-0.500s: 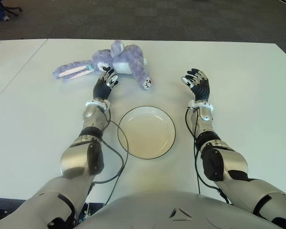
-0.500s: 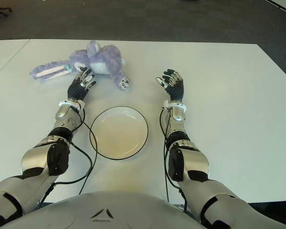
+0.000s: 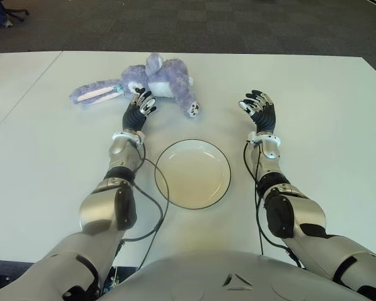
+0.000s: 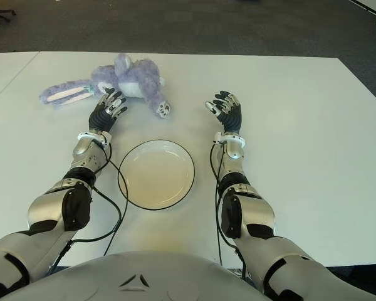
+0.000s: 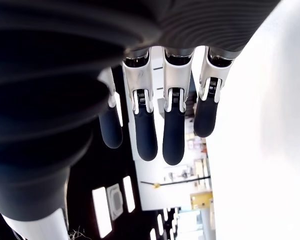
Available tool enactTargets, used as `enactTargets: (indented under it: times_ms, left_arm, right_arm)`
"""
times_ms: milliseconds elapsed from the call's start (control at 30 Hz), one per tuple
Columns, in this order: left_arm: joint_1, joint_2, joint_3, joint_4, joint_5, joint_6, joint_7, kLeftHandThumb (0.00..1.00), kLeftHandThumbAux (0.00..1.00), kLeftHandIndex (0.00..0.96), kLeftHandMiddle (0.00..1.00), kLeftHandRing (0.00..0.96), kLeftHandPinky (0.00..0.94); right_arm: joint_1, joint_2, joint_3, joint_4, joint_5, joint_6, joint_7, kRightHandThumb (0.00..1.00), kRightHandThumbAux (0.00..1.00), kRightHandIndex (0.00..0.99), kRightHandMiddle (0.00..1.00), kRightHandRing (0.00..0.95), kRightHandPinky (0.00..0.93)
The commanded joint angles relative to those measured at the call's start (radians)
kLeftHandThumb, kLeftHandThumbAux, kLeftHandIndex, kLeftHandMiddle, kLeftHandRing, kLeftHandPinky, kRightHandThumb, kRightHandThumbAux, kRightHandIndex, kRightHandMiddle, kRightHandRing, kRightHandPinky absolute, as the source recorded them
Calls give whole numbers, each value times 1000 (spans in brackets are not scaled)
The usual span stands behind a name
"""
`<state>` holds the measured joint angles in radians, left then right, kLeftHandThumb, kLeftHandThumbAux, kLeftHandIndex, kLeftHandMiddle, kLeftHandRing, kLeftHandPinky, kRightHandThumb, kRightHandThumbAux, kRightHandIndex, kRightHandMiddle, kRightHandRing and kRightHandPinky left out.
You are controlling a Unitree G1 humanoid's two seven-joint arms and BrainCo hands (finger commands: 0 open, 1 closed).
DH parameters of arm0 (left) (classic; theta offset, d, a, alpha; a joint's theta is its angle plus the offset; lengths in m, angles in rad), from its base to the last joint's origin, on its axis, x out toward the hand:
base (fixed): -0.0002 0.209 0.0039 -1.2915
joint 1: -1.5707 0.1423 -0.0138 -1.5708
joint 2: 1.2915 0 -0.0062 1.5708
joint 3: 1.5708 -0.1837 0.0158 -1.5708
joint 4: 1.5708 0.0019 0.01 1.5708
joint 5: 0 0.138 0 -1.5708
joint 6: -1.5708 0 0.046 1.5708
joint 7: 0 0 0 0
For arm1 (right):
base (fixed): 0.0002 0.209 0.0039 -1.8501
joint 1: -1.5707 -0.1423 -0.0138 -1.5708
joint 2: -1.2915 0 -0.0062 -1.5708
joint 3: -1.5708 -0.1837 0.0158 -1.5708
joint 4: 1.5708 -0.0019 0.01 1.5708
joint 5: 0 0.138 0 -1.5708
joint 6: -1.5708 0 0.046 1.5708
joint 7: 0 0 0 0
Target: Put the doll into the plate.
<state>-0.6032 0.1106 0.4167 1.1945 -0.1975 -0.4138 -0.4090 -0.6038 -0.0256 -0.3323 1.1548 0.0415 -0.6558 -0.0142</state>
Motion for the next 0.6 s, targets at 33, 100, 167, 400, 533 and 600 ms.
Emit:
enactTargets:
  times_ms: [33, 100, 167, 400, 533, 600]
  left_arm:
    - [292, -41, 19, 131, -11, 54, 19, 11, 707, 71, 107, 118, 127]
    - [296, -43, 23, 130, -15, 42, 25, 14, 714, 66, 105, 117, 130]
    - [301, -46, 32, 128, -23, 26, 41, 16, 722, 60, 109, 123, 150]
    - [326, -51, 62, 113, -46, -52, 88, 25, 751, 37, 117, 136, 158]
    - [336, -58, 65, 96, -42, -137, 130, 57, 728, 7, 109, 138, 173]
    - [348, -58, 45, 85, -3, -215, 215, 109, 757, 2, 125, 165, 207]
  right_arm:
    - [295, 45, -44, 165, 45, 36, 14, 15, 790, 271, 330, 335, 314]
    - [296, 46, -44, 164, 45, 34, 15, 15, 789, 271, 329, 333, 313]
    - [297, 46, -45, 164, 45, 32, 15, 22, 798, 272, 328, 332, 316]
    - [296, 47, -49, 164, 49, 35, 16, 41, 819, 279, 331, 342, 347]
    - [294, 47, -53, 165, 53, 38, 19, 51, 822, 279, 331, 346, 344]
    - [293, 49, -54, 165, 53, 36, 18, 57, 822, 281, 332, 347, 345]
